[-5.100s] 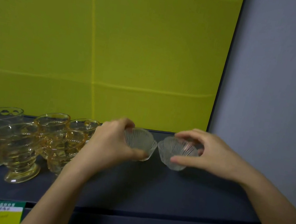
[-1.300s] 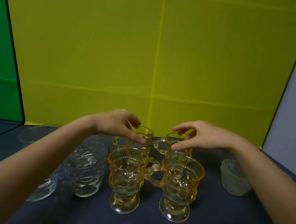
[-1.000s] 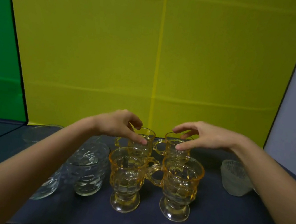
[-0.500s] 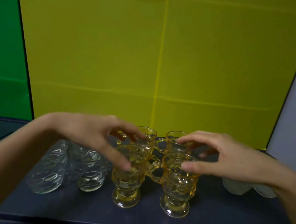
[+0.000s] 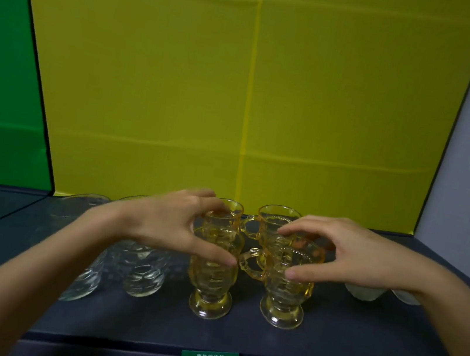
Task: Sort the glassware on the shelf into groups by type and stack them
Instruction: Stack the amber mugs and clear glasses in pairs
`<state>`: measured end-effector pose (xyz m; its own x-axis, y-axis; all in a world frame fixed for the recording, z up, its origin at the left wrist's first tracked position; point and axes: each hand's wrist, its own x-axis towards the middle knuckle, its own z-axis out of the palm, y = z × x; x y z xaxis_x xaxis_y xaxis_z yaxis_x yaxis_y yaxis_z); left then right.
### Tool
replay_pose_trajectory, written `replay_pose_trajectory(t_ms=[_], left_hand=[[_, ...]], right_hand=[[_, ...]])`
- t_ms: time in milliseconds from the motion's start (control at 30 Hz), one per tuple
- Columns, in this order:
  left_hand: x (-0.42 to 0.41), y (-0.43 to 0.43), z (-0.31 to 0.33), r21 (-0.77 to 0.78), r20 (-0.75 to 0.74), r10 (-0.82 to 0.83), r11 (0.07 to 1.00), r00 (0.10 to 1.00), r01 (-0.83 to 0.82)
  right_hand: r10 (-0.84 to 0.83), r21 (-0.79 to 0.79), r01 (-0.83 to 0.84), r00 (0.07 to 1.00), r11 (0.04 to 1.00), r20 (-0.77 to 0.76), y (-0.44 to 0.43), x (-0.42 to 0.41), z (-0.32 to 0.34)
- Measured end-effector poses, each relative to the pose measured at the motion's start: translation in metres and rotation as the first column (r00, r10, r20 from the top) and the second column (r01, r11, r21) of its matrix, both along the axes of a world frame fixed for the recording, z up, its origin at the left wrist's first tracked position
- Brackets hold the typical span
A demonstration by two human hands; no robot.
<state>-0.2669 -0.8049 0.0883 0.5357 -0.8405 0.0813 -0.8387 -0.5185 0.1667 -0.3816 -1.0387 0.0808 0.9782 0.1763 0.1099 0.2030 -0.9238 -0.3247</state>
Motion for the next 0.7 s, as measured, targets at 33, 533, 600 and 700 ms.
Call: replay_pose_trajectory(t_ms=[33, 533, 600, 700], left_hand=[[0.001, 0.004, 0.004, 0.004, -0.11, -0.029, 1.0, 0.993, 0.03], [-0.003, -0.003, -0.001, -0.129, -0.005, -0.007, 0.992, 1.0, 0.006], [0.002, 0.002, -0.001, -0.1, -0.053, -0.009, 0.995, 0.999, 0.003], [0.001, 0.005, -0.001, -0.132, -0.061, 0.008, 0.991, 0.998, -0.016]], right_hand=[[0.002, 0.016, -0.002, 1.0, 1.0, -0.002, -0.001, 0.0, 0.0], [-0.038, 0.232, 0.036, 0.999, 0.972, 0.005, -0.013, 0.003, -0.009], [-0.04, 0.254, 0.037, 0.999, 0.967, 0.007, -0.012, 0.003, -0.01], [-0.037, 0.273, 0.034, 0.999, 0.961, 0.004, -0.011, 0.005, -0.009]])
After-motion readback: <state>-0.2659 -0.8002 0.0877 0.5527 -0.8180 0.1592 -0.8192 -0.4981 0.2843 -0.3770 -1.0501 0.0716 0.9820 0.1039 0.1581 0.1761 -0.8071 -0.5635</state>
